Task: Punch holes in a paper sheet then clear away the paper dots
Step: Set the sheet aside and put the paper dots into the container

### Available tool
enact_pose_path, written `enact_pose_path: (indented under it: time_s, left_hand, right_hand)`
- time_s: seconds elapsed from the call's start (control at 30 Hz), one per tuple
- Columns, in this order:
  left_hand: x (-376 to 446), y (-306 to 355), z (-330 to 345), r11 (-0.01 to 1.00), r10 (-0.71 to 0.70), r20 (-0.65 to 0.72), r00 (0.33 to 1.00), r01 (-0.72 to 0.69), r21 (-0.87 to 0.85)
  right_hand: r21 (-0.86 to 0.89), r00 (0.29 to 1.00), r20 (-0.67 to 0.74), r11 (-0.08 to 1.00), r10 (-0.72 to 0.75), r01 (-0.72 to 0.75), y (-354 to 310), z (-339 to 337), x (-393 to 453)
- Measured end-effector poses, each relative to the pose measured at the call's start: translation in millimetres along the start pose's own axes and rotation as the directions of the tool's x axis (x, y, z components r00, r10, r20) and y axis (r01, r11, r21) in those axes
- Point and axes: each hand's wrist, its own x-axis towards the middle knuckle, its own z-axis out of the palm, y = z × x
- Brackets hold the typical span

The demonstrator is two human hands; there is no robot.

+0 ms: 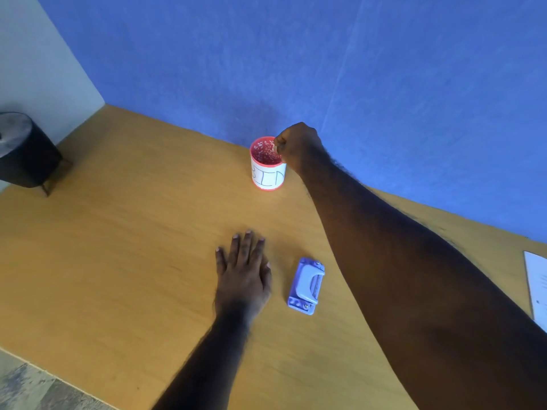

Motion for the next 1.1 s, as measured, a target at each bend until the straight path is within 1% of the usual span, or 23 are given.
enact_pose_path:
  time_s: [0.17,0.27,0.37,0.5,0.6,0.67,0.77,0.9,1.0,1.07,1.1]
  left_hand:
    - [-1,1,-1,1.0,-0.013,0.018,1.0,0.013,0.006]
    - [-1,1,-2,1.0,-0.015,0.019,1.0,0.014,0.011]
    - [-1,1,-2,1.0,-0.011,0.008,1.0,0.011,0.008]
    - [0,1,-2,1.0,-0.016,0.019,1.0,0.016,0.013]
    - [-1,3,-3,1.0,-0.019,0.021,1.0,0.019,0.005]
    - [-2,3,-4,1.0,-0.021,0.025,0.999,0.021,0.011]
    - [-2,3,-5,1.0,-0.02,0.026,0.999,0.019,0.017]
    - [-1,4,-5,0.999,-0.031,0.035,0.999,0.03,0.02]
    - [0,3,-5,0.999,-0.026,0.039,0.999,0.026,0.023]
    - [-1,3,-4,0.999,-0.029,0.045,0.999,0.028,0.026]
    - [-1,4,-4,0.999,-0.031,0.049,0.998,0.03,0.032]
  right_hand:
    - [-0.057,0.999,-0.001,0.998,-0.039,0.039,-4,0,-2]
    - [-0.094,0.998,0.05,0.994,-0.048,0.052,-3,-2,-3]
    - [-0.049,0.997,0.055,0.997,-0.059,0.062,2,-7,-4]
    - [0.037,0.994,0.007,0.993,-0.109,0.109,6,-17,-11]
    - [0.073,0.992,0.073,0.992,-0.105,0.1,4,-20,-12]
    - [0.067,0.989,0.103,0.993,-0.107,0.1,1,-22,-14]
    - [0.078,0.988,0.087,0.99,-0.127,0.12,0,-24,-19]
    - [0.148,0.988,0.077,0.982,-0.133,0.121,6,-29,-27]
    - [0.178,0.991,0.038,0.977,-0.129,0.12,19,-36,-41]
    - [0.128,0.992,0.035,0.985,-0.124,0.118,32,-29,-56]
    - [0.053,0.989,0.078,0.991,-0.123,0.12,39,-20,-65]
